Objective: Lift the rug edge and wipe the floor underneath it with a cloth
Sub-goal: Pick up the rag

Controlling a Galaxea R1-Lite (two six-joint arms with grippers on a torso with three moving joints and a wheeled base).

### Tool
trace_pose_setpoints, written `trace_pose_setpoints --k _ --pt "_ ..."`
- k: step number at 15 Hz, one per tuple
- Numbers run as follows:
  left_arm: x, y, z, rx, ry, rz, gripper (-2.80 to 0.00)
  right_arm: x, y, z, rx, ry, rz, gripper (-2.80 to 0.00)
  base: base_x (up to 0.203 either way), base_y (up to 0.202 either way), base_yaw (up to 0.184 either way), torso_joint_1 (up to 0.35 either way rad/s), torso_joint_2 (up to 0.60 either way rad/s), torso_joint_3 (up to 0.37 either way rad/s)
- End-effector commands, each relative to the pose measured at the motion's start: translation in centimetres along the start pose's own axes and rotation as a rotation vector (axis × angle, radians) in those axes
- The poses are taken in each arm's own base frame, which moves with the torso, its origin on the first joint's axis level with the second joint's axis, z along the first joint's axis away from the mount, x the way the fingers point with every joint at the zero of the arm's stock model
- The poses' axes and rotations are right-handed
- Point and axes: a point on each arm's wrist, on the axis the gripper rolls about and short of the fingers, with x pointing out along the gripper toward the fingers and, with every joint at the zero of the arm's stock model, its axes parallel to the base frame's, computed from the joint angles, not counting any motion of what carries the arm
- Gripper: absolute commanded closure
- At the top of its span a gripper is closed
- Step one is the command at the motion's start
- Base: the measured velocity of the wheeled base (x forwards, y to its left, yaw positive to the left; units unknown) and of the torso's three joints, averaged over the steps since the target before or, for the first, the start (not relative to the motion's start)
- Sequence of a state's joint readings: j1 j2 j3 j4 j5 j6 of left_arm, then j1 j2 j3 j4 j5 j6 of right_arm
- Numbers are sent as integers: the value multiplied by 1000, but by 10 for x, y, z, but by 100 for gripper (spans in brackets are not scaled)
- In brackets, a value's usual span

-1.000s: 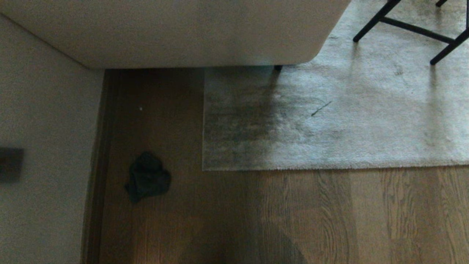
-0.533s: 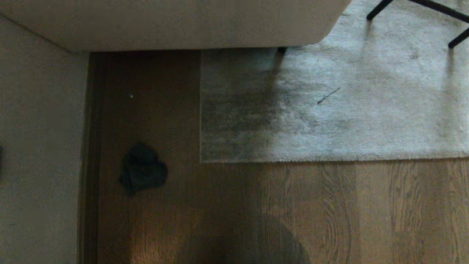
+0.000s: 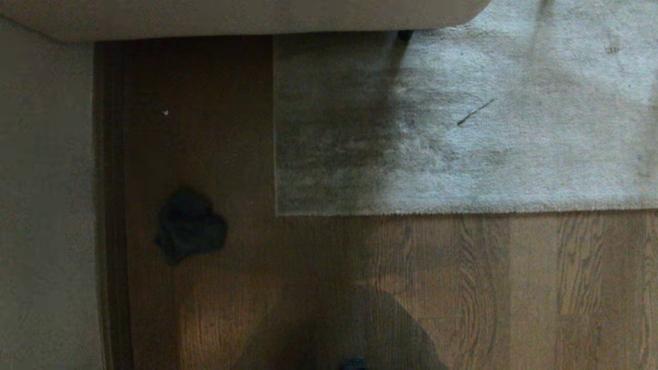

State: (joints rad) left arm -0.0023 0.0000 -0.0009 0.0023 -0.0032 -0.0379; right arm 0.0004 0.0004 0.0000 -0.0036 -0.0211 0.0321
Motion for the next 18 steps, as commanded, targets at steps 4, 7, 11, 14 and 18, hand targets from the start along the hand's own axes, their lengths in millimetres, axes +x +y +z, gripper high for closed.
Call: trace_pose_setpoints --k 4,7,11,14,18 --pt "0 0 0 0 2 -1 0 0 0 0 0 0 0 0 0 0 0 5 2 -197" --pt "0 0 0 0 1 -1 0 0 0 0 0 1 1 0 0 0 0 2 7 -201" --pt "0 0 0 0 0 -1 0 0 0 0 0 0 0 0 0 0 0 0 1 -201" --pt "0 0 0 0 0 -1 0 0 0 0 0 2 -1 0 0 0 0 5 3 -195" --pt "0 0 0 0 1 0 0 0 0 0 0 1 1 0 0 0 0 3 2 -141"
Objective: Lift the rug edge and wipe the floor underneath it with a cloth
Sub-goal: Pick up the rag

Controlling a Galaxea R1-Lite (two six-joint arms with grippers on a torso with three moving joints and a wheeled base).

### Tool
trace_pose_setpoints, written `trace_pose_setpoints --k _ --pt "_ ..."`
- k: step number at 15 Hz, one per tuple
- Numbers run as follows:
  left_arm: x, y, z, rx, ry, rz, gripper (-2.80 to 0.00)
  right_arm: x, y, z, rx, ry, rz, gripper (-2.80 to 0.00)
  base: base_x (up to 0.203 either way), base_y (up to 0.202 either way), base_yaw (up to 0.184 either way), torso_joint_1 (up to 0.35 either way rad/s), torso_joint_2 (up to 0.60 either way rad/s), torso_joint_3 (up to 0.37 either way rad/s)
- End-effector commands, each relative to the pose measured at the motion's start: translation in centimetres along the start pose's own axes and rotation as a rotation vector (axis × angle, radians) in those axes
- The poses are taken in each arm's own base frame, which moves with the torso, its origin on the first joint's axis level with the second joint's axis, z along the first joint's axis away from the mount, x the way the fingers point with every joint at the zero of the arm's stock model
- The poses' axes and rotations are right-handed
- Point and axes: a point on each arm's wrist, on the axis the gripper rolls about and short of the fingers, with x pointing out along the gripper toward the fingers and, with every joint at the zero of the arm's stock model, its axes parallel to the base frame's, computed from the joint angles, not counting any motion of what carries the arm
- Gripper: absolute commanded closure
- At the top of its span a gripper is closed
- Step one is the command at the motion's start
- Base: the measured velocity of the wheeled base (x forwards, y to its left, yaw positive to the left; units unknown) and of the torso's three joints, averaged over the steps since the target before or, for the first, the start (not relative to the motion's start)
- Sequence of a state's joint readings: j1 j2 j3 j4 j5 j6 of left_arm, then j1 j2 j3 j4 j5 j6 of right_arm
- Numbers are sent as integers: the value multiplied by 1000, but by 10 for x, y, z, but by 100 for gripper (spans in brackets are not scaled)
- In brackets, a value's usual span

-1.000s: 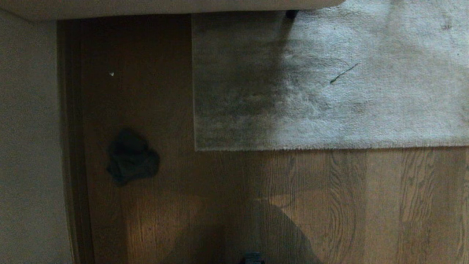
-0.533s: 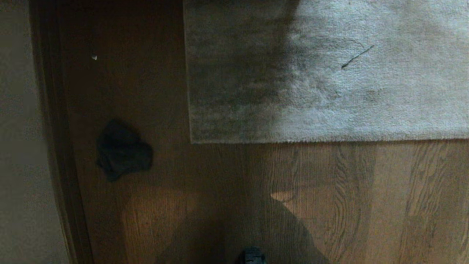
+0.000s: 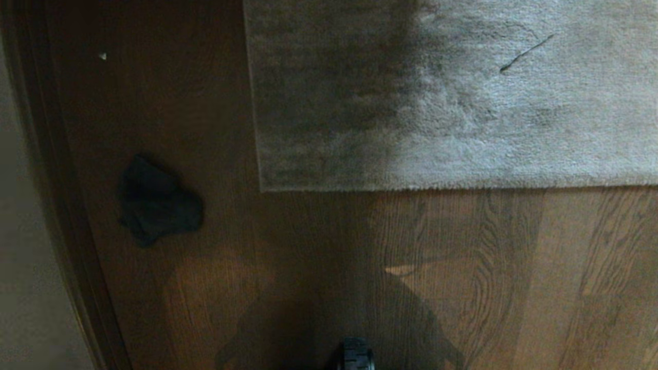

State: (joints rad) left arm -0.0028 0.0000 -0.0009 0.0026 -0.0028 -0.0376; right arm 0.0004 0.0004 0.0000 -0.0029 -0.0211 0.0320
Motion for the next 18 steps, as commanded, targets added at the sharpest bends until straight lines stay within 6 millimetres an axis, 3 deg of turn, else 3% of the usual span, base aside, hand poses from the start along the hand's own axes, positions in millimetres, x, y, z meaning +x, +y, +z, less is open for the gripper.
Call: trace_pose_setpoints --k 1,18 --pt "0 0 0 -1 0 0 0 0 0 0 0 0 0 0 0 0 0 2 0 -28" --pt "0 0 0 -5 -1 0 0 0 0 0 0 1 0 0 0 0 0 0 0 0"
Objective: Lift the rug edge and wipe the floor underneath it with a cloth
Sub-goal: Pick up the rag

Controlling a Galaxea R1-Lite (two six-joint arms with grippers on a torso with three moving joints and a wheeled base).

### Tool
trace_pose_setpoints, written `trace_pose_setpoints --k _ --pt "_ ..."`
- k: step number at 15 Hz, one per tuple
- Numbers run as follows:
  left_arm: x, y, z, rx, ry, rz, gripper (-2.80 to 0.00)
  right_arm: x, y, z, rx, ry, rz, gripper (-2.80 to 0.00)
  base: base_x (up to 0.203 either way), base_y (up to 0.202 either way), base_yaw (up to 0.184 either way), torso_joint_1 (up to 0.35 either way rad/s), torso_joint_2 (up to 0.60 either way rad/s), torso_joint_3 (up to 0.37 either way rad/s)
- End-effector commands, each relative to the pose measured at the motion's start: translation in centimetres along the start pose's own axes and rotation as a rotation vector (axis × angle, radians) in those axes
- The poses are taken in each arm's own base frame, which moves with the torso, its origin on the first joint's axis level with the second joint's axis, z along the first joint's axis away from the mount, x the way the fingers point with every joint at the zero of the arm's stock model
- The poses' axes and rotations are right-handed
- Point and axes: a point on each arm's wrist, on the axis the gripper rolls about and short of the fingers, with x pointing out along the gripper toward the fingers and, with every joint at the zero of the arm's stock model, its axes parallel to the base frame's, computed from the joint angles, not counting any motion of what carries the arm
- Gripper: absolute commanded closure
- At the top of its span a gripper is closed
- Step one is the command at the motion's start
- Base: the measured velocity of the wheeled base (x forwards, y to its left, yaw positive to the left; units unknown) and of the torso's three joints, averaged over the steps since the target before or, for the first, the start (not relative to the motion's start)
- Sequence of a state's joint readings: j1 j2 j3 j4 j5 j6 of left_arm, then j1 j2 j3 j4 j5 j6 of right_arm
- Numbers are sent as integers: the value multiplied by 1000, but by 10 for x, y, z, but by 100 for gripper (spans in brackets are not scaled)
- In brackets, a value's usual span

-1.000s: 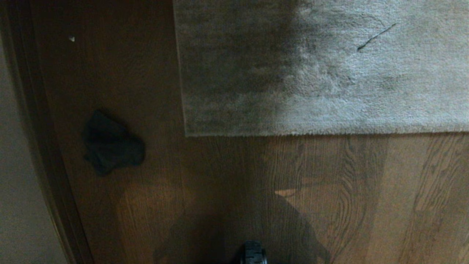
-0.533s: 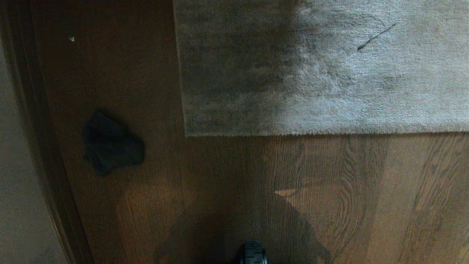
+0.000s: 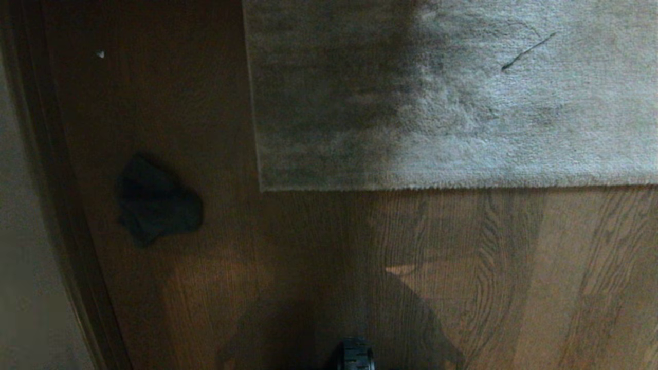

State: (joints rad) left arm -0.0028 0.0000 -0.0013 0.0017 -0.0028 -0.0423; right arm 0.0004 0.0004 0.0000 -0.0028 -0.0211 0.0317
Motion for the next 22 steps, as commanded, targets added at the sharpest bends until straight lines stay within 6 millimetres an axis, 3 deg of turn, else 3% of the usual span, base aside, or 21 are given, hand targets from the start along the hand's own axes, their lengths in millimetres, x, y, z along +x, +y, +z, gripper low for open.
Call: trace_pose_setpoints --k 1,22 --pt "0 0 0 -1 0 -1 0 0 0 0 1 -1 1 0 0 0 0 0 0 0" --pt "0 0 0 -1 -2 0 0 0 0 0 1 0 1 0 0 0 0 0 0 0"
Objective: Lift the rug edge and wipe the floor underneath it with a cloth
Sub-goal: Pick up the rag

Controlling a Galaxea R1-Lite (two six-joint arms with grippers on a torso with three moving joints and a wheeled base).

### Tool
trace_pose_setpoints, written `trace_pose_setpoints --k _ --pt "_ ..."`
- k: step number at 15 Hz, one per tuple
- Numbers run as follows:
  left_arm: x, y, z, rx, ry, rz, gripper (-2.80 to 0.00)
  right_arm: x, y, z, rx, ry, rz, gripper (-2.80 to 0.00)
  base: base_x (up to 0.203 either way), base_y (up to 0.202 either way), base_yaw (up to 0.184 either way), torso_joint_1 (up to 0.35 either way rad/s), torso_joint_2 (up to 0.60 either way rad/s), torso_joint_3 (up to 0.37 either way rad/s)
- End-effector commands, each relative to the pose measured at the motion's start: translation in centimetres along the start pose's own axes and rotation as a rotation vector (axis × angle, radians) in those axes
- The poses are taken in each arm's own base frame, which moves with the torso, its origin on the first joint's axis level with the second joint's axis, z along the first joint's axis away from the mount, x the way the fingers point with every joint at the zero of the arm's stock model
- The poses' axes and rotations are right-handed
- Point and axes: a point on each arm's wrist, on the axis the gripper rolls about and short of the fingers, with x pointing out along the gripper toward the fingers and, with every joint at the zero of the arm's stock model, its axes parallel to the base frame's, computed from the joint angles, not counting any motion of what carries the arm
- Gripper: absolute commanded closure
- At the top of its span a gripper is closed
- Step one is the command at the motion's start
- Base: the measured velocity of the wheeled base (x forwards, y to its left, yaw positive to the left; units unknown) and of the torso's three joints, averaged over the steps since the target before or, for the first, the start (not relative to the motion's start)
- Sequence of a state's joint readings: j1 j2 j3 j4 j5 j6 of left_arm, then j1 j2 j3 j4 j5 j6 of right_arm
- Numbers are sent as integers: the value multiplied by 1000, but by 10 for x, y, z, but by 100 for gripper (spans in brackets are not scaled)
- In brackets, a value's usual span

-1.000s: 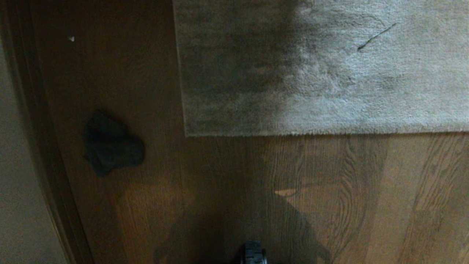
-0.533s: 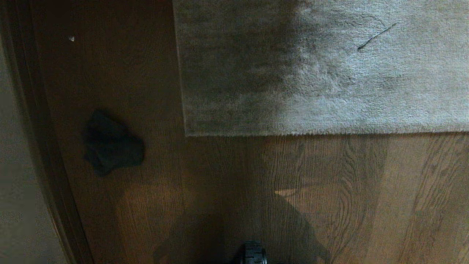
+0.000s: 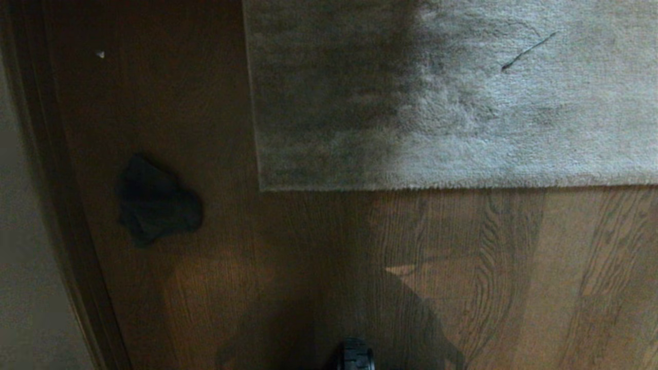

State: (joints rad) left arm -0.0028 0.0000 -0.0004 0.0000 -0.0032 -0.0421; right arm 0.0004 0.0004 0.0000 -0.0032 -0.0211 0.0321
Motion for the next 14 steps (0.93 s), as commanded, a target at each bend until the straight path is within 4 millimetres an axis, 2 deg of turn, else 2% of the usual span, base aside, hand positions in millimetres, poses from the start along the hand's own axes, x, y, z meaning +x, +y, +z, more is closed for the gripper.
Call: trace_pose_setpoints --k 1,12,14 --pt "0 0 0 -1 0 1 0 0 0 0 0 1 1 0 0 0 0 0 0 0" --pt "0 0 0 -10 -1 3 0 0 0 0 0 0 0 0 0 0 0 0 0 0" --pt "-2 0 9 -16 -31 -1 0 0 0 0 0 0 -1 0 0 0 0 0 0 0"
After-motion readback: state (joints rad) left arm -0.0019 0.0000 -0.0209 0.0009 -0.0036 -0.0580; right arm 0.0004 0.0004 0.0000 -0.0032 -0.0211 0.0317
